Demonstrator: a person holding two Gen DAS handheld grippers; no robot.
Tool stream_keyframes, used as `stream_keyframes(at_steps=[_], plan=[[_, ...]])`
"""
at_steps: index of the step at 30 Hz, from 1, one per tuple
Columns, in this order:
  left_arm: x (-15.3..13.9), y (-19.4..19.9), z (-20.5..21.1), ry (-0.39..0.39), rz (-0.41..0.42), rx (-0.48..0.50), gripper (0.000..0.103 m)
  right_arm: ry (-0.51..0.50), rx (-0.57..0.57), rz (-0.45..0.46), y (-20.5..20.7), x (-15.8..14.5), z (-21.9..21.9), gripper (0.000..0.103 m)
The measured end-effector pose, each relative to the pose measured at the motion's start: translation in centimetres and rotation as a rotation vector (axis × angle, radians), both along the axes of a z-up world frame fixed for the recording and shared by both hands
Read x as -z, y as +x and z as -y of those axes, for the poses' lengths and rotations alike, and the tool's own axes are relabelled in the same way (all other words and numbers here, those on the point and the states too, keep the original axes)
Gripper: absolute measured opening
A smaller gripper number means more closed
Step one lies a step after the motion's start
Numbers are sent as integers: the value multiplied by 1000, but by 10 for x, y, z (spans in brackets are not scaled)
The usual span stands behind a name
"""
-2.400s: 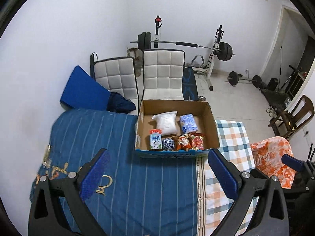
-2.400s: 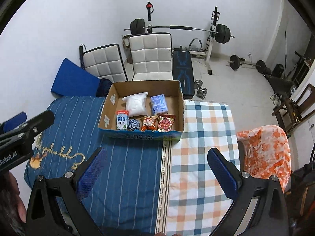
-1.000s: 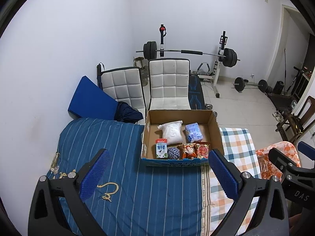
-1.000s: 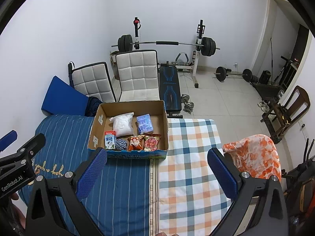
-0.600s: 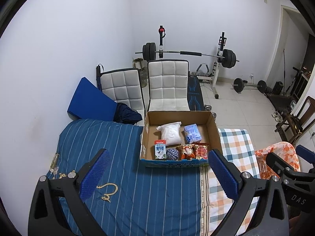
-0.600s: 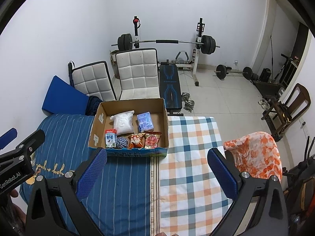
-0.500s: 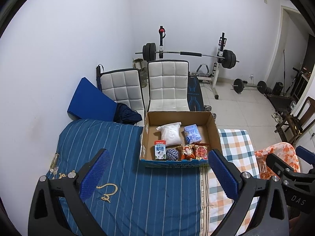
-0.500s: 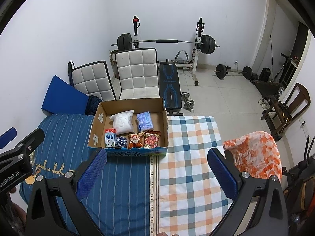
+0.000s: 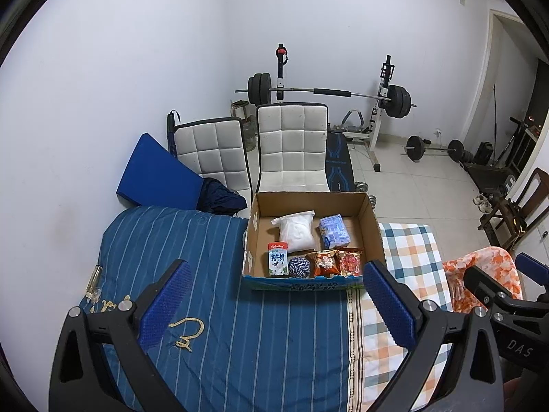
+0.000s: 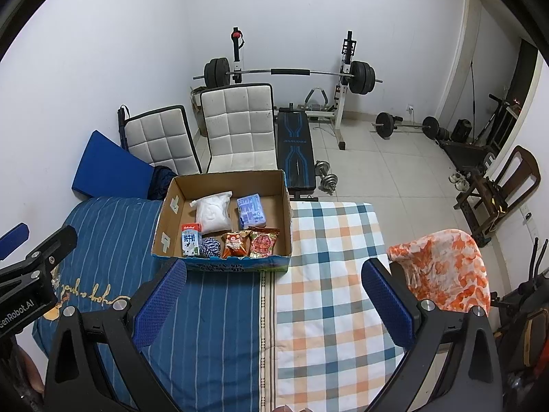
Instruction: Organize soft objects
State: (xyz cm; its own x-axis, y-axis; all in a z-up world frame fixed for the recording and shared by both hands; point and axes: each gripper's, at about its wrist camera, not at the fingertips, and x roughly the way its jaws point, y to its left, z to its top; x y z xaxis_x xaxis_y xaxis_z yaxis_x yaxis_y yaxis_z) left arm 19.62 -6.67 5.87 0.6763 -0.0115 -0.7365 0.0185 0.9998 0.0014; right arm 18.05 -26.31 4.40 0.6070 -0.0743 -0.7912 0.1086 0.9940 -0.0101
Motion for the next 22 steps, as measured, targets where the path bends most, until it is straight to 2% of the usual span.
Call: stream_keyframes(at_steps=[16,22], plan=[[4,-2,-1,2,2,3,103,-4,7,2,1,-1,2,103],[7,-2,-1,2,-11,7,103,-7,27,9,2,-11,11,103]])
